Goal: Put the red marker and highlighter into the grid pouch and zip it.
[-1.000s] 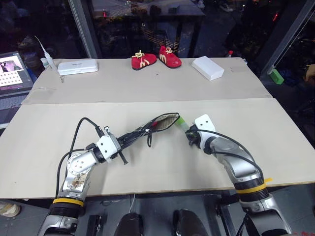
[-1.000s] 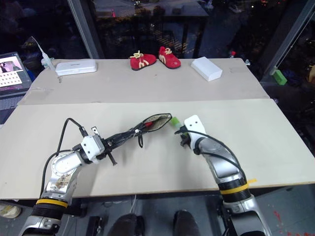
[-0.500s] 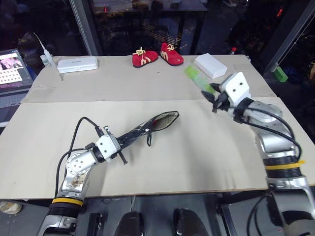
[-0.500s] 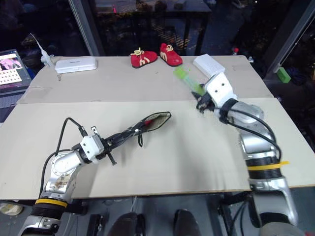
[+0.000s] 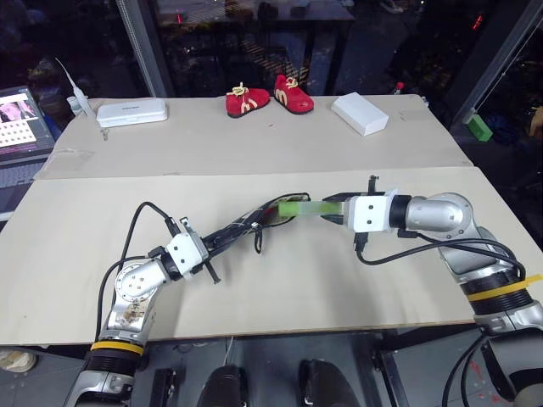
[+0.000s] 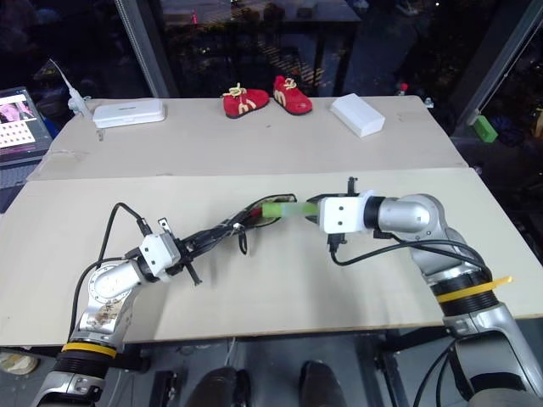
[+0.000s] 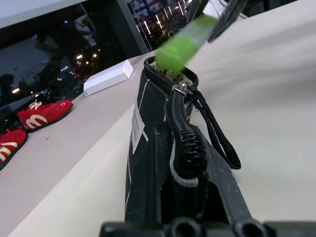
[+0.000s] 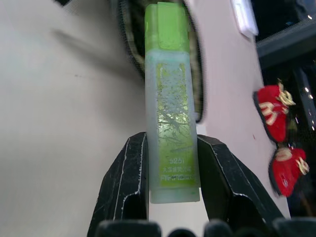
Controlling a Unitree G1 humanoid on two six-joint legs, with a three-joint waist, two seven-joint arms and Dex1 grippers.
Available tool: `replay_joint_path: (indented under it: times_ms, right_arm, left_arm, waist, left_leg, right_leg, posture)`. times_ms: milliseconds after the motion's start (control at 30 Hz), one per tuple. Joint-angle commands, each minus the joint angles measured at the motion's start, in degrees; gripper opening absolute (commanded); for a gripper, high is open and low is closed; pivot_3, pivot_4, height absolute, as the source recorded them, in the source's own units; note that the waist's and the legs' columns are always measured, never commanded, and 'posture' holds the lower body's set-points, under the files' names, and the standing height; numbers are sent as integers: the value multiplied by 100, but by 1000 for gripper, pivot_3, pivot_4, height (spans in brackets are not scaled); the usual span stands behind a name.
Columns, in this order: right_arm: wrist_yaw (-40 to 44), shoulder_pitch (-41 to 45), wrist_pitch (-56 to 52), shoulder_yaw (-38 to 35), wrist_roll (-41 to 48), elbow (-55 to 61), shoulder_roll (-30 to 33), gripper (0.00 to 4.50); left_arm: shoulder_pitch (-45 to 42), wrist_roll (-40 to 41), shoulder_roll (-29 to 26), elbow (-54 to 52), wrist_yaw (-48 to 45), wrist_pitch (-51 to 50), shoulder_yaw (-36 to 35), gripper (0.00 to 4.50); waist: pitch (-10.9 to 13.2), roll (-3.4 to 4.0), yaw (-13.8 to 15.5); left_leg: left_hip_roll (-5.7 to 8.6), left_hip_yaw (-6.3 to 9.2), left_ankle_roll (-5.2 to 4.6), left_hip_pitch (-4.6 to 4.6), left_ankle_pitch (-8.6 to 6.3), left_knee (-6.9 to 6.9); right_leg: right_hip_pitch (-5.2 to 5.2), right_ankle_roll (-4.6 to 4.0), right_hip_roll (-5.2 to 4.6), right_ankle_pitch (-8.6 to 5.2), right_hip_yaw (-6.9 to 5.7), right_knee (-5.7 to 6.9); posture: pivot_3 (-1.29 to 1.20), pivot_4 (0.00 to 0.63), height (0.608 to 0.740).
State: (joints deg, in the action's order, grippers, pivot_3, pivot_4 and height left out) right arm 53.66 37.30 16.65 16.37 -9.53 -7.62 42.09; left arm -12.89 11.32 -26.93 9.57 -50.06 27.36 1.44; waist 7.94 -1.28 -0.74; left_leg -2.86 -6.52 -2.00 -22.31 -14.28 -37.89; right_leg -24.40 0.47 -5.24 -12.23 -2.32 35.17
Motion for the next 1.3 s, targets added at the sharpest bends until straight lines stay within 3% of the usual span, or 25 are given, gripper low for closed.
replay_joint_path:
  times_ms: [33, 267, 467, 600, 633, 667, 833, 900, 1067, 1167, 1300]
  right_arm:
    - [-227, 457, 490, 220, -531, -354, -175, 1024]
    - [-442, 1171, 871, 755, -1150, -1057, -885, 1024]
    - [-302, 1199, 1308, 1108, -1105, -1009, -1332, 1024]
    - [-376, 1171, 985, 989, -941, -1057, -1644, 1024]
    - [-325, 1162, 836, 934, -843, -1053, -1686, 2040]
    - [-301, 1167, 693, 868, -784, -1060, -1694, 2173]
    - [-423, 1392, 388, 438, -625, -1300, -1488, 3883]
    - [-200, 1405, 389, 179, -258, -1322, -1281, 3883]
    - [891, 960, -871, -660, 1403, -594, -645, 3883]
    - [1463, 570, -2778, -1168, 2572, 150, -155, 3883]
    - [1739, -458, -4426, -1387, 3340, 1015, 481, 3883]
  left_arm:
    - [-93, 74, 10, -162, -5, 17, 24, 0]
    - [-212, 61, 52, -61, -18, 31, 70, 0]
    - [-222, 66, 50, -39, -16, 37, 71, 0]
    - [-224, 51, 68, -50, 4, 36, 69, 0]
    - [-220, 47, 72, -55, 7, 36, 69, 0]
    - [-210, 45, 73, -63, 10, 35, 69, 0]
    - [-142, 44, 68, -98, 21, 39, 65, 0]
    - [-138, 43, 68, -93, 31, 43, 67, 0]
    - [-125, 36, 88, -87, 51, 60, 73, 0]
    - [-104, 34, 95, -84, 52, 73, 77, 0]
    - [-89, 41, 91, -46, 40, 102, 69, 0]
  waist:
    - [0, 0, -12]
    - [0, 1, -14]
    - [1, 2, 3]
    - [1, 2, -2]
    - [1, 2, 0]
    - [1, 3, -1]
    - [1, 3, 7]
    - [1, 3, 12]
    - [1, 3, 24]
    - [1, 3, 8]
    - [1, 3, 43]
  left_leg:
    - [0, 0, 0, 0, 0, 0]
    - [-1, -9, 5, 4, 3, 0]
    - [-1, -9, 4, -1, 2, 0]
    - [-1, -10, 4, 0, 3, 0]
    - [-1, -9, 4, 1, 3, 0]
    - [-1, -9, 5, 2, 3, 0]
    - [-2, -7, 7, 3, 5, -1]
    - [-1, -7, 7, 1, 4, -1]
    - [-2, -5, 0, -1, 0, 0]
    - [-6, 3, -1, 0, -1, 0]
    - [-8, 27, -4, 4, -3, 0]
  right_leg:
    - [0, 0, 0, 0, 0, 0]
    - [-1, -2, 6, 0, -2, 9]
    - [-1, -2, -1, 1, -5, 8]
    - [-1, -2, -1, 1, -5, 12]
    - [-1, -2, -1, 1, -5, 14]
    - [-1, -2, 0, 1, -5, 16]
    - [-1, -3, -2, 1, -6, 21]
    - [-1, -3, -3, 1, -6, 18]
    - [2, -3, -5, 2, -8, 6]
    - [3, -3, -5, 2, -8, 9]
    - [7, -5, -8, 3, -8, 9]
  posture:
    - [0, 150, 740]
    - [0, 150, 740]
    - [0, 150, 740]
    - [0, 150, 740]
    - [0, 150, 740]
    - [0, 150, 740]
    - [0, 150, 740]
    - [0, 150, 740]
    - [0, 150, 740]
    - [0, 150, 740]
    - [0, 150, 740]
